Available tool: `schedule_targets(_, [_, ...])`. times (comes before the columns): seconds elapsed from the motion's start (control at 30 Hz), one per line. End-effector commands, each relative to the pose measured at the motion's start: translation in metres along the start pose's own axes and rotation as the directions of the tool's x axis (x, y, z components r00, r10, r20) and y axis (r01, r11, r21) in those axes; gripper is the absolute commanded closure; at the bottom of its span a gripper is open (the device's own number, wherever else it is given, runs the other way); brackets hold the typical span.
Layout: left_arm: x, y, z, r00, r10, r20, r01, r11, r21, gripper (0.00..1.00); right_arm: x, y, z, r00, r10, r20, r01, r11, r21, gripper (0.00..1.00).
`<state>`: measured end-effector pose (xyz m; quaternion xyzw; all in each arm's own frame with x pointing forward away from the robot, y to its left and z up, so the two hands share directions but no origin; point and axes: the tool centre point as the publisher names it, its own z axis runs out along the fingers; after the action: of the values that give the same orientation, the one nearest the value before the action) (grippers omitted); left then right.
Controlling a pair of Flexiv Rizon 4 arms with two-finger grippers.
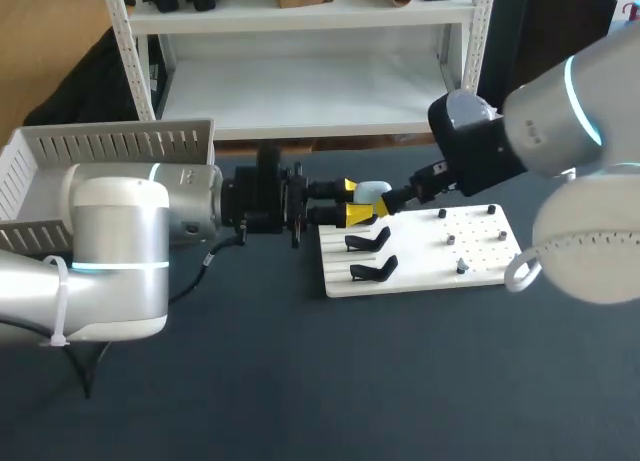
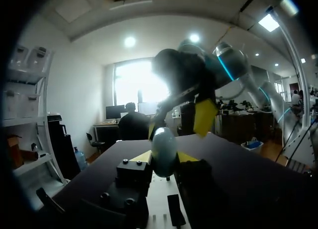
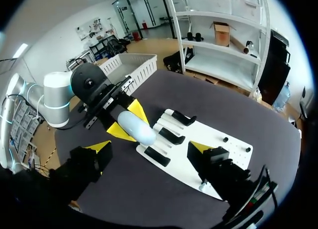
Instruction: Pick up each earbud case from the left stands, insert the matching earbuds, close the lid, and place the case in the box.
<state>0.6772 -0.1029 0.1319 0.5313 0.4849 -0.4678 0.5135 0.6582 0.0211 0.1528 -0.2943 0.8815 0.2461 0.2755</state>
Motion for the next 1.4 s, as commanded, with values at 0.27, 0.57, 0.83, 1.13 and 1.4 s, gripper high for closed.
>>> schedule_targets(0.27, [0.001, 0.000, 0.000, 1.000, 0.002, 0.004, -0.002, 1.000, 0.000, 1.00, -0.001, -0.005, 0.007, 1.000, 0.012, 0.000, -0.012, 0.999, 0.043, 0.00])
schedule_targets(0.57, [0.001, 0.000, 0.000, 1.000, 0.002, 0.004, -0.002, 1.000, 0.000, 1.00, -0.003, -0.010, 0.010, 1.000, 0.017, -0.001, -0.017, 0.998, 0.054, 0.00])
schedule_targets(0.83, [0.001, 0.000, 0.000, 1.000, 0.002, 0.004, -0.002, 1.000, 0.000, 1.00, -0.004, -0.014, 0.013, 1.000, 0.027, 0.001, -0.027, 0.998, 0.057, 0.00])
schedule_targets(1.13, [0.001, 0.000, 0.000, 1.000, 0.002, 0.004, -0.002, 1.000, 0.000, 1.00, -0.008, -0.019, 0.014, 0.999, 0.031, 0.011, -0.032, 0.997, 0.076, 0.00])
schedule_targets(1.4, [0.001, 0.000, 0.000, 1.000, 0.002, 0.004, -0.002, 1.000, 0.000, 1.00, -0.018, -0.018, 0.008, 0.999, 0.031, 0.033, -0.034, 0.997, 0.075, 0.00])
